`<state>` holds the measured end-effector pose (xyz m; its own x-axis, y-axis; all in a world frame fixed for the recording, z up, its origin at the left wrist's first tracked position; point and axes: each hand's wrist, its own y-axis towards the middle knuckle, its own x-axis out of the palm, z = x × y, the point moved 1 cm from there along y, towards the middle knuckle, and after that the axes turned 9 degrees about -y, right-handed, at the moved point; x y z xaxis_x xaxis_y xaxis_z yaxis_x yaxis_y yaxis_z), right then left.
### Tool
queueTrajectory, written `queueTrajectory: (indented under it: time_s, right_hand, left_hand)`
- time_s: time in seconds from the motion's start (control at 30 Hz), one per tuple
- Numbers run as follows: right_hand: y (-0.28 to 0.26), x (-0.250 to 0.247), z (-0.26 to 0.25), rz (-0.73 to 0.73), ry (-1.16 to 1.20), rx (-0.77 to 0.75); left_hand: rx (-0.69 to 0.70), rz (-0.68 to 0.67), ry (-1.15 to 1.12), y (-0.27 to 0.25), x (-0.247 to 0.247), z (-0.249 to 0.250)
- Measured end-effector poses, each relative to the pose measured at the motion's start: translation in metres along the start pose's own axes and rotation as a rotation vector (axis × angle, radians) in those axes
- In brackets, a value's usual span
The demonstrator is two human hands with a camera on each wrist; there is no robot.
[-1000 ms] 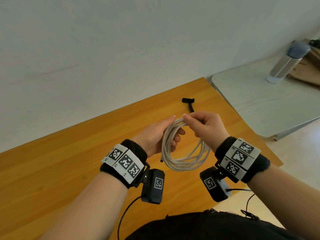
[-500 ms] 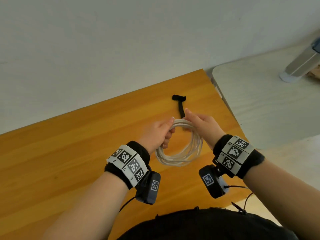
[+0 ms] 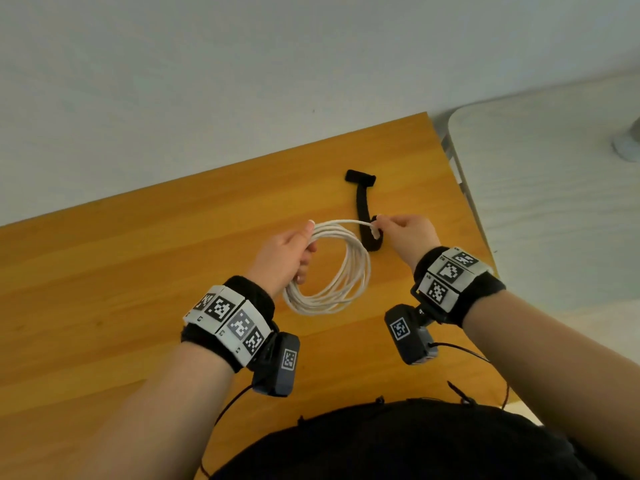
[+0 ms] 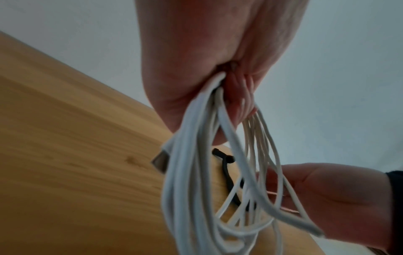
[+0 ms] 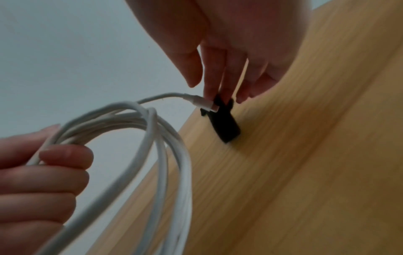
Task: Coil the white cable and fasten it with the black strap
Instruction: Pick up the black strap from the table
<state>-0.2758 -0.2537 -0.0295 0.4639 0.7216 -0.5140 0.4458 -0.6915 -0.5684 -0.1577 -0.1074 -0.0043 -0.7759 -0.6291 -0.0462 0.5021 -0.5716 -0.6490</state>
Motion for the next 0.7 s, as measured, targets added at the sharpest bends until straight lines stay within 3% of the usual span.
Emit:
queueTrajectory:
  time_s: [0.17, 0.27, 0.47, 0.7]
  right_hand:
    - [0.000, -0.012, -0.006, 0.219, 0.070, -0.134]
    - [-0.007, -0.015, -0.016, 0.260, 0.099, -0.228]
    - [-0.039, -0.013, -0.044, 0.168, 0.117, -0.416]
    - [-0.075, 0.015, -0.072, 0.030, 0.159, -0.480]
  left_hand:
    - [0.068, 0.104, 0.045, -0.004, -0.008, 0.002]
    - [0.104, 0.135, 0.091, -0.007, -0.013, 0.002]
    - [0.197, 0.205, 0.191, -0.015, -0.028, 0.004]
    - [0.338, 0.099, 0.353, -0.040, -0.042, 0.011]
